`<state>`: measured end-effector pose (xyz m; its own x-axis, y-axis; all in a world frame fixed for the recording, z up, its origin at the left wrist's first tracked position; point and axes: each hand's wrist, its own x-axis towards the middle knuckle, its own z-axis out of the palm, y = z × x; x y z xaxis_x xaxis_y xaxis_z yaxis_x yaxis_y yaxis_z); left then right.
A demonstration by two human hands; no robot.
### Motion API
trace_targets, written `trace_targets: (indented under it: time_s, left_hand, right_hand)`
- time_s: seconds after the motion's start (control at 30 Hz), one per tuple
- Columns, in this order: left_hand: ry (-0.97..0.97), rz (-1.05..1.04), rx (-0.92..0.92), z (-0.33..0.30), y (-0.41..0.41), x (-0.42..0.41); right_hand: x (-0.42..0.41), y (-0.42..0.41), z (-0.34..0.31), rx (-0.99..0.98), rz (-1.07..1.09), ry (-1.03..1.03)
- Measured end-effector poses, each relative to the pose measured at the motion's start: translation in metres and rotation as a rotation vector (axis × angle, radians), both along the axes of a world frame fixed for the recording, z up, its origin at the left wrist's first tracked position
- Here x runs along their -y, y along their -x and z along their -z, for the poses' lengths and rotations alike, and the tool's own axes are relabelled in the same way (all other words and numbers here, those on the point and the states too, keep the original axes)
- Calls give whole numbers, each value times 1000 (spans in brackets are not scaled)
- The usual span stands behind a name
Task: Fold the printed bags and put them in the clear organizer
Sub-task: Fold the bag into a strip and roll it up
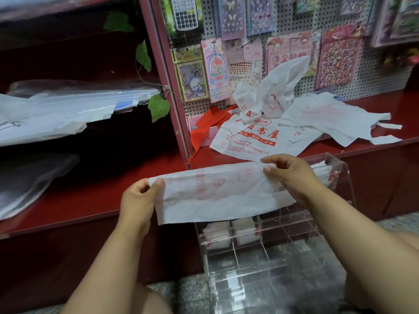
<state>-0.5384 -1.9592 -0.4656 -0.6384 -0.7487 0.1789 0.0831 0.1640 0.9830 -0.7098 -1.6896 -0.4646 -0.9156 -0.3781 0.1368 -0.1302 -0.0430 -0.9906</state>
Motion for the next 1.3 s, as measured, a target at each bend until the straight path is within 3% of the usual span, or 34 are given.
trace_targets:
  time_s: [0.17, 0.37, 0.53, 0.83, 0.9, 1.03, 1.1, 1.2, 1.3]
  left_hand:
    - [199, -76, -118, -11, -4, 3]
    - [135, -78, -237, -16, -6, -13]
    - [67, 32, -171, -15, -4, -16]
    - [46, 62, -61, -9, 4, -22]
    - [29, 20, -51, -5, 7, -18]
    - [-59, -73, -44, -2, 8, -7]
    - [-88, -91, -40, -3, 7, -4]
    - [-104, -103, 2, -3, 8, -3]
    - [-201, 60, 21, -5, 5, -3]
  right_hand:
    - [-10, -2, -15, -187, 8, -142]
    - [-13, 5, -19, -253, 129, -201]
    - [-7, 8, -12, -135, 142, -85]
    - [10, 11, 1, -293, 340, -367]
    - [9, 14, 3, -161, 271, -340]
    - [-3, 19, 2, 147, -132, -281]
    - [-6, 21, 2, 118, -235, -332]
    - [-7, 20, 3, 50, -185, -323]
    - [-7, 19, 6, 18, -150, -325]
